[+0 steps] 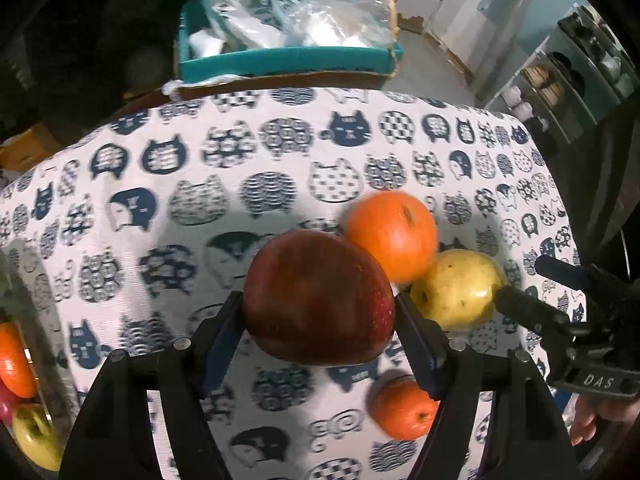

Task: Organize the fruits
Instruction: 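Lower the left tool onto the red apple while the right tool lowers onto the yellow-green mango, then grasp and lift the red apple with the left tool while the right tool lifts the mango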

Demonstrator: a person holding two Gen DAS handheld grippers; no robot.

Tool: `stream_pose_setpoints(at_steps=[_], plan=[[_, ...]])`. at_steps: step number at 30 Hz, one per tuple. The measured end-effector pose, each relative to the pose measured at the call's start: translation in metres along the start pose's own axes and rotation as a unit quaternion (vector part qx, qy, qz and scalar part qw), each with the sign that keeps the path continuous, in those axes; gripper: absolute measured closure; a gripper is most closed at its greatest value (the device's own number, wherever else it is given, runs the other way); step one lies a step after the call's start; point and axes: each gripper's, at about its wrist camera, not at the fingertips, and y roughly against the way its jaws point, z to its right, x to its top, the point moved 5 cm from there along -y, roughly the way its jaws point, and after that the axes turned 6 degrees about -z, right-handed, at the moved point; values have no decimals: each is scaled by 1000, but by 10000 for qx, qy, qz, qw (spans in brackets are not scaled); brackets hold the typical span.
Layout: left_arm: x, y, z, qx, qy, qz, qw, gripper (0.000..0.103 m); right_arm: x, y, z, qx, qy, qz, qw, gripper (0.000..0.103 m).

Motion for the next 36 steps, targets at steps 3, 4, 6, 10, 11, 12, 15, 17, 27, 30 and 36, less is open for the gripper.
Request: stream_pose_setpoints(at_steps=[3, 4, 6, 10, 11, 12, 15, 17, 27, 30, 36], plan=[[-3, 1, -13, 16, 101, -16, 9999, 27, 0, -6, -13, 90, 188, -78, 9998, 15], [-5, 1, -17, 22, 138, -31, 9999, 27, -1, -10, -17, 101, 257, -139, 9995, 15], [-8, 2, -24, 38, 177, -48, 9998, 27, -2, -17, -24, 170, 324, -244, 9990, 15], [-12, 3, -35, 27, 248, -52, 9997, 27, -4, -34, -32, 336, 312, -416, 9981, 15], [-12, 4, -37, 23, 259, -53, 9996, 27, -5, -37, -32, 371, 280, -464, 9978, 15], [-13, 5, -38, 28, 257, -43, 9997, 27, -4, -39, -33, 387, 259, -487, 9977, 15], [-14, 7, -42, 31, 270, -26, 9996, 27, -7, -46, -36, 423, 234, -601, 9970, 15], [-15, 9, -44, 18, 281, -20, 9996, 27, -9, -51, -39, 454, 238, -694, 9963, 20], [-22, 19, -48, 43, 227, 62, 9997, 27, -6, -49, -48, 297, 296, -635, 9971, 30], [-24, 26, -48, 55, 222, 129, 9997, 27, -11, -49, -55, 143, 361, -556, 9977, 31], [-28, 45, -48, 58, 186, 321, 9993, 27, -16, -29, -57, -62, 320, -167, 9993, 31]])
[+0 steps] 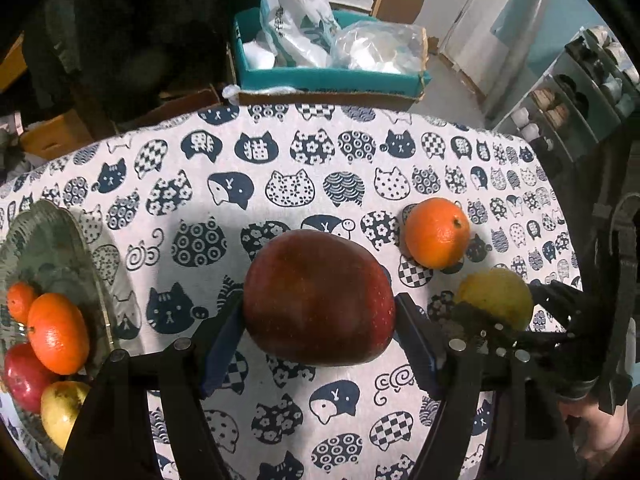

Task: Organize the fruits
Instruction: 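Grasp and lift the red apple with the left tool while the right tool lifts the mango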

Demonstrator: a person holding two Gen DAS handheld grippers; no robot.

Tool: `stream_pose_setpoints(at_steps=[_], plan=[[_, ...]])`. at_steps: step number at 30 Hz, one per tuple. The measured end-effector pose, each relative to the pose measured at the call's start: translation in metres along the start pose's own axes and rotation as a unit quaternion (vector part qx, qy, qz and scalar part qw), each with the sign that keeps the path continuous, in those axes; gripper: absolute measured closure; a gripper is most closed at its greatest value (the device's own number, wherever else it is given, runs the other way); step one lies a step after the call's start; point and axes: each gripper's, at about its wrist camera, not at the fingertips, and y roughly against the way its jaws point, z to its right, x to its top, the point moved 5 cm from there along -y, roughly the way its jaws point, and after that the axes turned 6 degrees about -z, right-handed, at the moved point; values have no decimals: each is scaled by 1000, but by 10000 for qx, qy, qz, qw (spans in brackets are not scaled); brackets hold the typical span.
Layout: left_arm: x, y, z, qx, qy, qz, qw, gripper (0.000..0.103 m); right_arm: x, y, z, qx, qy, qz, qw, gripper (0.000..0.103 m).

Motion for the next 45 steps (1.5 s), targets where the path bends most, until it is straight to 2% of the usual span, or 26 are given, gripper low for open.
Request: stream_pose_setpoints(at_steps=[8, 12, 24, 45], plan=[[-4, 33, -2, 18, 14, 335, 9994, 27, 1, 43, -11, -181, -33, 572, 9982, 31], [-5, 51, -5, 5, 72, 508, 9987, 27, 11, 64, -3, -168, -56, 807, 9966, 31], [-11, 110, -9, 95, 29, 1137, 9935, 27, 17, 134, -24, -116, 117, 1615, 9867, 31], [-26, 206, -17, 172, -71, 2133, 9768, 27, 15, 212, -62, 187, 408, 2423, 9692, 31]])
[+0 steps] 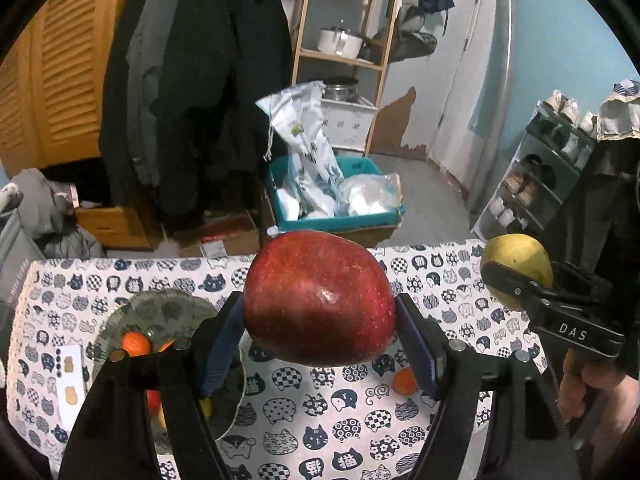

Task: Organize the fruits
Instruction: 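Grasp and lift the red apple with the left tool while the right tool lifts the mango, then carry the red apple with the left tool over the glass bowl while the right tool carries the mango there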

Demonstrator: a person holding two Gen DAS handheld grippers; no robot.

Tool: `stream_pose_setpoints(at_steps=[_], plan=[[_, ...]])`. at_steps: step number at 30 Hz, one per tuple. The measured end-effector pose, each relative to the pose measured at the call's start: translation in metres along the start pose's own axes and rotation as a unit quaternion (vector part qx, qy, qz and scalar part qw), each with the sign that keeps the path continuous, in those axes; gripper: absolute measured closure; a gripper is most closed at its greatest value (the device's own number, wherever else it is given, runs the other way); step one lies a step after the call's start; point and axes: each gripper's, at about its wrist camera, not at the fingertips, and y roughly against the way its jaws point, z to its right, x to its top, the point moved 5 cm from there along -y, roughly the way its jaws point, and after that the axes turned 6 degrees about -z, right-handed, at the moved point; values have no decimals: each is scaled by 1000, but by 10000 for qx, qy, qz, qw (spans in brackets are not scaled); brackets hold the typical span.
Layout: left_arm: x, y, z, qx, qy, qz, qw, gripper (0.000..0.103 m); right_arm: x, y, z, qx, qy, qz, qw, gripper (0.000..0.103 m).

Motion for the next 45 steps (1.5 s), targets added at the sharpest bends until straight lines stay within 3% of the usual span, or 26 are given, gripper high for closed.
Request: stream_pose_setpoints(at_steps=[13, 28, 45], plan=[[1, 30, -27, 215, 85, 310, 9993, 27, 20, 20, -43, 344, 244, 310, 9986, 31], [-5, 39, -92, 558, 559, 325, 9963, 27, 35, -7, -101, 695, 517, 144, 9961, 31], [-34, 8, -178, 911, 1234, -169, 9880, 27, 43, -59, -190, 1170, 832, -314, 9891, 31]])
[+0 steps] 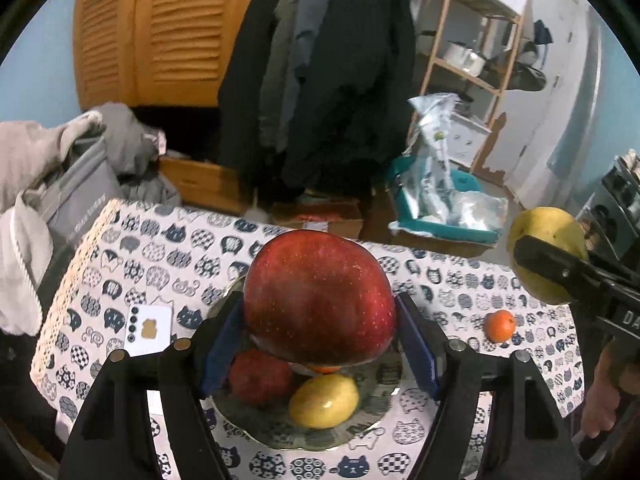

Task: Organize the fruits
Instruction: 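Carry the red apple with the left tool over the glass bowl while the right tool carries the mango there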

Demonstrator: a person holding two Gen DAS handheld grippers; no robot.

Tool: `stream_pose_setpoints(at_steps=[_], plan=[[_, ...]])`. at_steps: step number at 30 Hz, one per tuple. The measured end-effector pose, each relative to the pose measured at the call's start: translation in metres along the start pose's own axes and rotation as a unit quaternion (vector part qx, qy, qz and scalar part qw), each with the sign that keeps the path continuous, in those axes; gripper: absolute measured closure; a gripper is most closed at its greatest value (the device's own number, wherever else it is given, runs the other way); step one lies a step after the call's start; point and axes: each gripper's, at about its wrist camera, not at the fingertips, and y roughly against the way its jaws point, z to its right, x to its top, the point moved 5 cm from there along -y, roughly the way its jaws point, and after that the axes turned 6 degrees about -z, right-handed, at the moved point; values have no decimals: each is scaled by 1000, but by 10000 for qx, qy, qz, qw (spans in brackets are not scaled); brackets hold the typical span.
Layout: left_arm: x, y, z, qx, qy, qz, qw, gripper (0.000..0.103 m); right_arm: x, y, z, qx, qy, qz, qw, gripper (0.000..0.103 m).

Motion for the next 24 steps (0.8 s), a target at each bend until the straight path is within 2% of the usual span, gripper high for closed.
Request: stream_pose_setpoints(at_steps=[11, 24], plan=[[-5, -36, -33, 148, 195, -366, 9990, 27, 4, -55, -29, 251, 20, -384, 9989, 31], [-24, -106, -44, 107, 332, -1150, 9928, 27, -10, -126, -24, 282, -180, -1007, 9944, 31]])
